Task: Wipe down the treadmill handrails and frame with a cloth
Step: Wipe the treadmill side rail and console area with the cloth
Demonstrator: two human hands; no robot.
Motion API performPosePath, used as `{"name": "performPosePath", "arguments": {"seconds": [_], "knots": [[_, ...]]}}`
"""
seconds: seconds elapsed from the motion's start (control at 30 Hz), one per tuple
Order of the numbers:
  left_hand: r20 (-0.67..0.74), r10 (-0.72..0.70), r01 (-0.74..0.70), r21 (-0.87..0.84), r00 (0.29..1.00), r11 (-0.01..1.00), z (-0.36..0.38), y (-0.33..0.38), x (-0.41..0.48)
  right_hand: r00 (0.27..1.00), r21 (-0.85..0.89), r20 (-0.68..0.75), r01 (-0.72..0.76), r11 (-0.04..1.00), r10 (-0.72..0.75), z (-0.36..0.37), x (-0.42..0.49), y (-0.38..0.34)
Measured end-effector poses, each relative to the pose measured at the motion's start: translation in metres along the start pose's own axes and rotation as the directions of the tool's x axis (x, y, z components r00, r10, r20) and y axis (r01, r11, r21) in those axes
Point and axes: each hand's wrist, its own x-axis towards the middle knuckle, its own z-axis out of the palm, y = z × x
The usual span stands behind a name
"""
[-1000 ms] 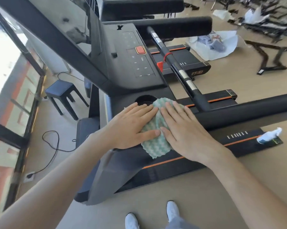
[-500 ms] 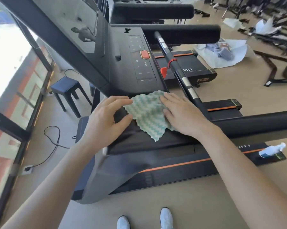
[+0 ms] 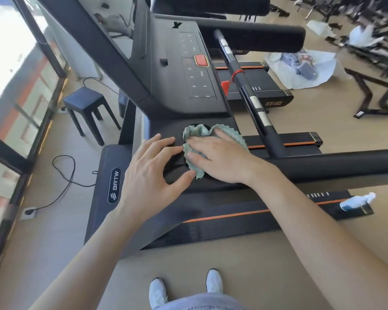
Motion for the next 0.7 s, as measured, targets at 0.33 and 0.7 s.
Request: {"name": "performPosePath", "arguments": {"seconds": [0.33,0.7], "knots": [[-0.019,-0.024,0.024,0.020,1.000,1.000,0.001,-0.001,-0.003,0.992,0.106,-0.055,0.121,0.987,-0.115,0.009,-0.017,0.025],[-0.029,-0.014,0.014,0.011,0.999,1.000,0.001,-0.002,-0.003,0.993,-0.067,0.071,-0.095,0.993,0.099,0.000,-0.016,0.041]]}}
